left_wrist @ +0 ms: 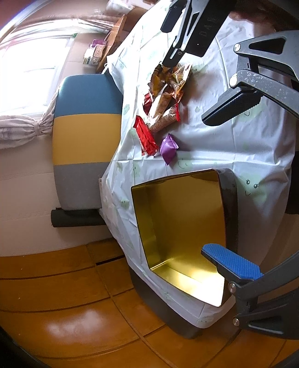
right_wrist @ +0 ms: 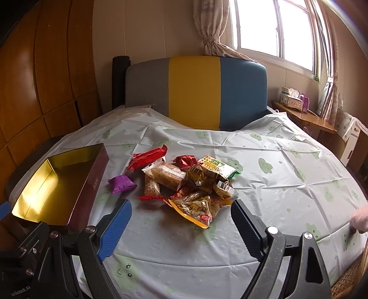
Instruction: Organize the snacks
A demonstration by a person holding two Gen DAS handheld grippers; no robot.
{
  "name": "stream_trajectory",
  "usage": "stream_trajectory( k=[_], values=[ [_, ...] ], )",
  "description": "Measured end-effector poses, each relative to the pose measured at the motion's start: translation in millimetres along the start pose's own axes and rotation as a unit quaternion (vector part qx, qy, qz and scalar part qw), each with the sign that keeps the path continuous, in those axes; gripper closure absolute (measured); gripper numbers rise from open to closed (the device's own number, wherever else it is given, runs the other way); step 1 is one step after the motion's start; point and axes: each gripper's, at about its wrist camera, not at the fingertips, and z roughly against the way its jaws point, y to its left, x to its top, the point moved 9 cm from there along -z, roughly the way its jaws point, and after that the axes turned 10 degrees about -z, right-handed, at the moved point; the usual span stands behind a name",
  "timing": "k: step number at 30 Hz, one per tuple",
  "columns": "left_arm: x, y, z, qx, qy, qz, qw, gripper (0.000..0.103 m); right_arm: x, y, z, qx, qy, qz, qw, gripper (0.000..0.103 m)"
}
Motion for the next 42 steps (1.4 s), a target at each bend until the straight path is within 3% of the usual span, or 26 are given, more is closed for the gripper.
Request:
stream_trajectory(
  k=[19,23,26,28,30,31,33,36,40,42],
  values=[
    [5.8,-19.1,-7.5,-0.022,0.006,-0.023,0.9995,0.0,33.6,-28.3,-3.9,-0.009,-0.015,-0.007,1.0,0.013],
    [8.3,-25.2,-10.0,-0.06,0.018,-0.019,0.9978,0.0,54.7,-49.3,-9.8,-0.014,-0.013,-0.008,1.0,0.013],
    [11.9,-27.5,-17.5,-0.086,0.037,-0.012,0.9955,0.001,68.5,-73.6,-27.5,-0.02,0.014,-0.006,1.0,0.013],
    [18.0,-28.4,-22.5,-0.097,0.041,-0.016,0.9943,0.006,74.0,-94.2,-41.8,-0.036,0.03,-0.003,0.999,0.013],
    [26.3,-32.0,-31.4,-0.129,0.054,-0.02,0.99,0.027,75.8,-116.8,-57.8,-0.055,0.046,-0.002,0.997,0.015],
    [28.3,-33.2,-34.8,-0.137,0.058,-0.022,0.9886,0.032,74.1,-129.5,-67.2,-0.06,0.059,-0.009,0.996,0.022],
    [37.0,-36.6,-46.3,-0.163,0.069,-0.026,0.9839,0.045,68.7,-145.3,-78.7,-0.06,0.079,-0.031,0.995,0.025],
    [52.7,-43.0,-64.3,-0.173,0.076,-0.045,0.981,0.05,66.1,-156.7,-85.7,-0.042,0.102,-0.081,0.991,0.025],
    [75.6,-51.0,-95.4,-0.163,0.089,-0.082,0.9792,0.049,68.2,-151.1,-80.2,-0.02,0.098,-0.087,0.991,0.025],
    [82.7,-54.5,-111.6,-0.164,0.103,-0.086,0.9773,0.04,68.5,-146.7,-79.4,-0.009,0.101,-0.087,0.991,0.025]
  ],
)
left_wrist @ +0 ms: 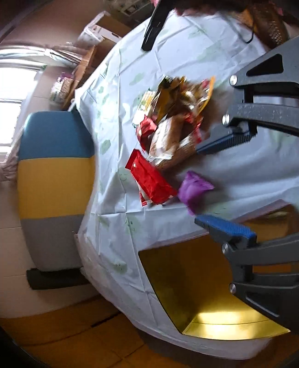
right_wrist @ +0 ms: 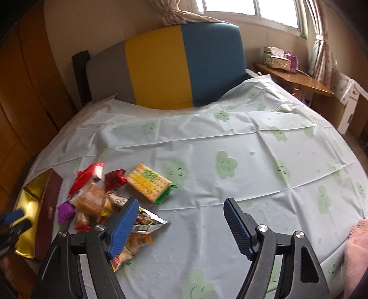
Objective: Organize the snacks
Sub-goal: 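Reach the left tool into the snack pile and grasp the red-wrapped snack, then carry the red snack into the gold tin with the left tool while the right tool grasps the purple packet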
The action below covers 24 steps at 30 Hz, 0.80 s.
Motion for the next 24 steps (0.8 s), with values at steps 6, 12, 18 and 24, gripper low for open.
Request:
stream_trajectory(
  k=[6,12,18,24],
  values=[
    [29.2,3.5,-51.5,0.026,0.034,-0.025,0.9988,0.039,0.8,4.4,-0.9,0.011,0.004,-0.002,1.0,0.025],
    [60.9,-17.2,-90.1,0.03,0.036,-0.066,0.9967,0.019,2.0,7.0,-1.4,0.018,0.006,0.0,1.0,0.025],
    [78.0,-20.3,-133.0,0.048,0.055,-0.087,0.9935,0.05,-0.3,11.6,-2.3,0.028,0.012,0.004,1.0,0.025],
    [78.1,-9.0,-121.0,-0.013,0.022,-0.023,0.9994,0.089,0.5,17.5,1.5,0.028,-0.002,0.022,0.999,0.025]
  ],
)
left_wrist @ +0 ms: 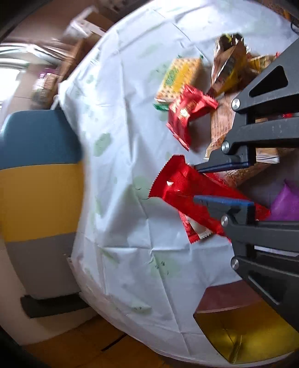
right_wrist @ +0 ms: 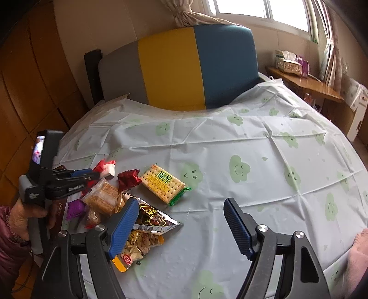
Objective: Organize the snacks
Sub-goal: 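Carry the red snack into the gold tin with the left tool while the right tool grasps the purple packet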
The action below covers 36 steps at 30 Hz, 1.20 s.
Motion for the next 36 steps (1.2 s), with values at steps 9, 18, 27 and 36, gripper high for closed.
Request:
stream_trajectory(
  k=[9,18,27,36],
  values=[
    [-13.6,15.8,80.3,-0.053,-0.081,0.055,0.9938,0.099,-10.1,14.6,-1.7,0.002,0.006,0.044,0.999,0.038],
    [-36.7,41.0,150.6,-0.077,-0.138,0.097,0.9827,0.1,-51.6,73.7,-6.4,0.087,0.073,0.112,0.987,0.058],
    [-74.6,110.2,186.4,-0.031,-0.158,0.15,0.9754,0.1,-99.2,188.8,-34.8,0.166,0.139,0.178,0.96,0.058],
    [-100.3,161.9,153.9,0.009,-0.132,0.2,0.9708,0.1,-101.7,233.0,-89.6,0.144,0.168,0.197,0.955,0.058]
  ],
)
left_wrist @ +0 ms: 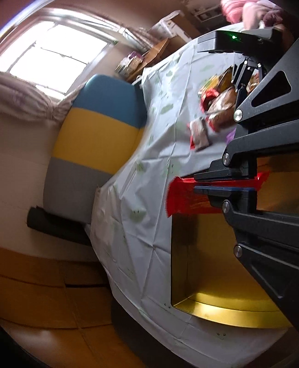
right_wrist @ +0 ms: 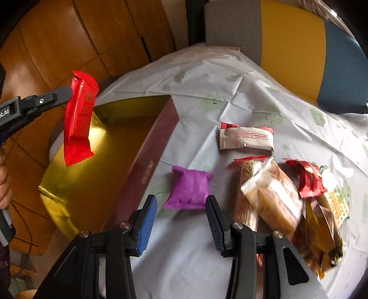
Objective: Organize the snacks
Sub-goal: 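Carry the red snack into the gold tin with the left tool while the right tool grasps the purple packet, then lower the purple packet into the gold tin and open the right tool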
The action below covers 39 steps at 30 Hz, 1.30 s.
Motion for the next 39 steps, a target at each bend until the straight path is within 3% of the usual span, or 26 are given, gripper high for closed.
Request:
stream_trajectory(
  k=[4,6,11,13,15,17,28,39],
  values=[
    [-1.5,6.2,-24.2,0.017,0.014,0.012,0.9997,0.099,7.9,-7.2,-21.5,-0.007,0.025,-0.003,1.0,0.058],
    [-9.4,6.8,-29.1,0.005,0.025,0.031,0.9992,0.098,8.7,-10.3,-31.4,-0.012,0.035,-0.002,0.999,0.058],
    [-38.7,0.9,-21.1,0.016,0.038,0.021,0.9989,0.093,5.7,-12.7,-43.2,-0.003,0.042,-0.008,0.999,0.06],
    [-51.4,0.9,-13.7,0.024,0.041,0.021,0.9986,0.085,5.8,-12.7,-45.0,-0.002,0.038,-0.007,0.999,0.061],
    [-65.8,1.5,-0.9,0.042,0.038,0.021,0.9982,0.064,5.0,-12.4,-45.7,-0.004,0.033,-0.004,0.999,0.063],
    [-77.3,2.8,10.3,0.057,0.036,0.025,0.9974,0.05,3.9,-12.0,-44.0,-0.011,0.028,-0.005,1.0,0.065],
    [-119.2,17.4,49.7,0.109,0.048,0.051,0.9916,0.048,-10.8,-0.4,12.3,-0.001,-0.023,-0.022,0.999,0.066],
    [-133.5,18.7,75.4,0.131,0.038,0.051,0.9893,0.046,-27.3,83.8,48.8,0.061,-0.047,0.039,0.996,0.066]
  ],
)
